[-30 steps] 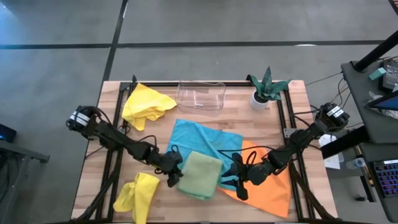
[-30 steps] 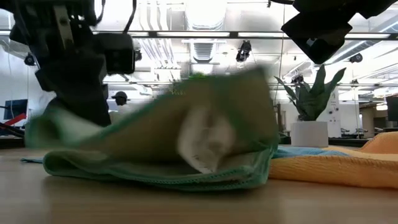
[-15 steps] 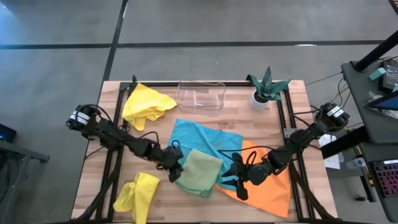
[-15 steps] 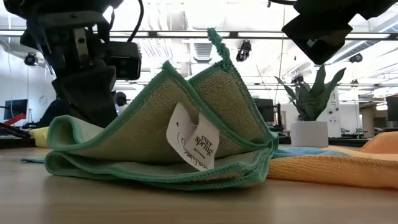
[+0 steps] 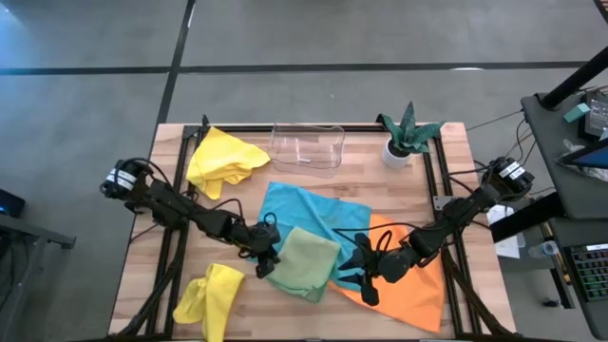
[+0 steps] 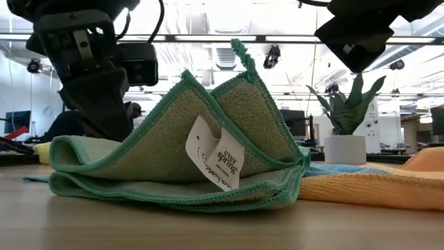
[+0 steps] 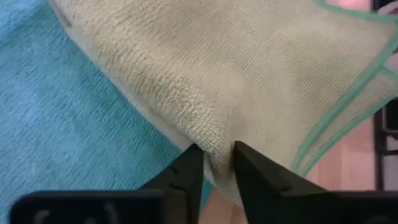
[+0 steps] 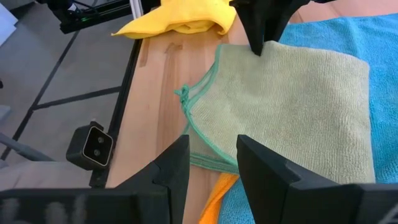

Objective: Fold microfiber towels
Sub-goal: Fold the green towel

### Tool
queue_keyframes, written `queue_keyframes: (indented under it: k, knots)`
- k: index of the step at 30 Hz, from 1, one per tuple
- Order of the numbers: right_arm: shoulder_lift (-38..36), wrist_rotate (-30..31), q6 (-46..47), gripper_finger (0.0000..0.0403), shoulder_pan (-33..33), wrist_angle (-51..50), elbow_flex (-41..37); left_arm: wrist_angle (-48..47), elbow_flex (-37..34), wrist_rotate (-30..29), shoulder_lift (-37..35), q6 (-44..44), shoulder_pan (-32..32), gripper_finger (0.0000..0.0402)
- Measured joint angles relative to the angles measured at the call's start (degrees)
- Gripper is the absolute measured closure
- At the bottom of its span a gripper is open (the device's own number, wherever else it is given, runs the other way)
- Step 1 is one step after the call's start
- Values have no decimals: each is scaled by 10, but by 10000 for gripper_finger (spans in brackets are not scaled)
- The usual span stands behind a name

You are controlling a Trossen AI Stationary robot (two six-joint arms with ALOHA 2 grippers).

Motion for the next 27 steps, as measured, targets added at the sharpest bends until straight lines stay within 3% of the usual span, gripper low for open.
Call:
queue_keyframes:
  k: [9, 15, 20, 27]
  knots:
    - [0, 0, 7, 277, 0, -1, 0, -71, 2, -5, -57, 14, 11, 240]
    - [0, 0, 6, 277, 0, -1, 0, -59, 1, -72, -111, 45, 11, 235]
    - [0, 20, 3, 277, 0, -2, 0, 14, 1, -149, -133, 99, 11, 235]
    - [0, 24, 2, 277, 0, -2, 0, 66, 1, -155, -144, 107, 11, 235]
